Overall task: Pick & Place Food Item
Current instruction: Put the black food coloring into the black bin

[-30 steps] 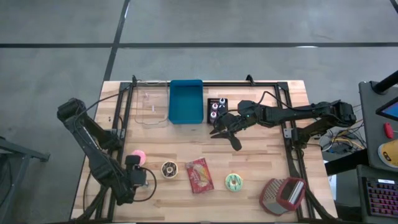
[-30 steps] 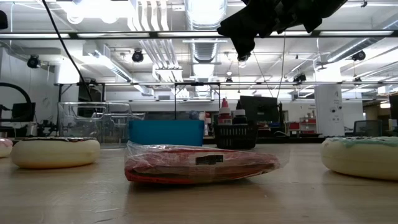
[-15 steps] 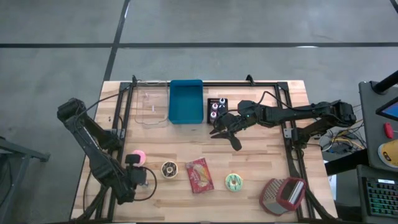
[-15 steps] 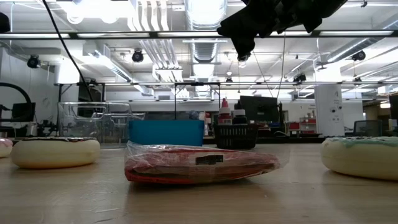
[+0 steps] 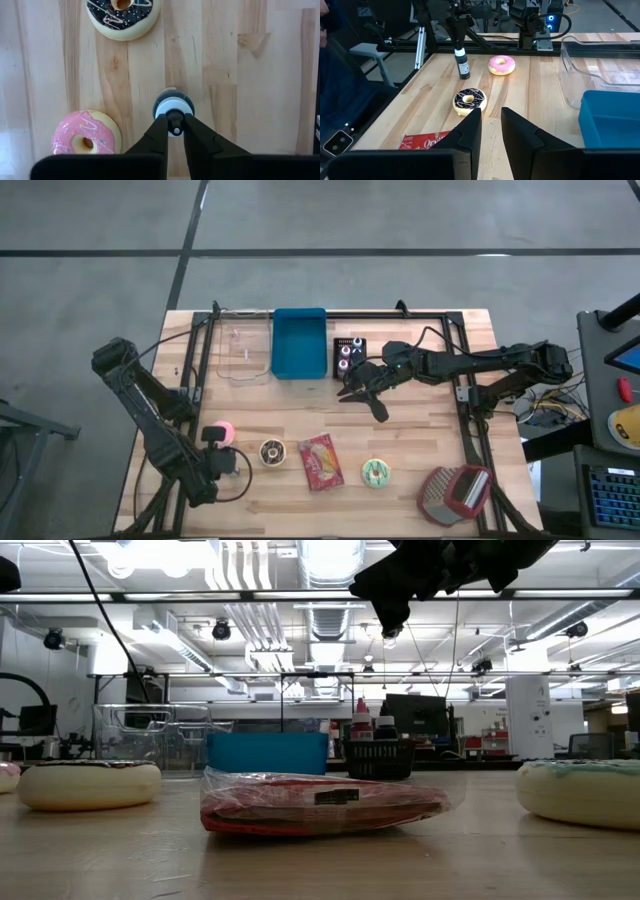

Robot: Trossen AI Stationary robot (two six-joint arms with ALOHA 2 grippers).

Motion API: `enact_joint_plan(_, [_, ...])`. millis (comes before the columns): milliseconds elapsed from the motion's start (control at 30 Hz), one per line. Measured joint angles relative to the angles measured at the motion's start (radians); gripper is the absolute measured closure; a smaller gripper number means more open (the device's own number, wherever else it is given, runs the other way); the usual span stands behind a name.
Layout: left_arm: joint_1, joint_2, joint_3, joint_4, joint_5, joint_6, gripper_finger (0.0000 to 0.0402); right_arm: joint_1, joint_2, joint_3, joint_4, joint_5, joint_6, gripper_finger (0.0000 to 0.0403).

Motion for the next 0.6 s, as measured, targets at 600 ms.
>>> enact_joint_plan(600, [0.003,-0.006,0.117,-0.076,-0.067,-0.004,0.0364,0.0,0.0,0.0,0.0,0.0,-0.002,0.0332])
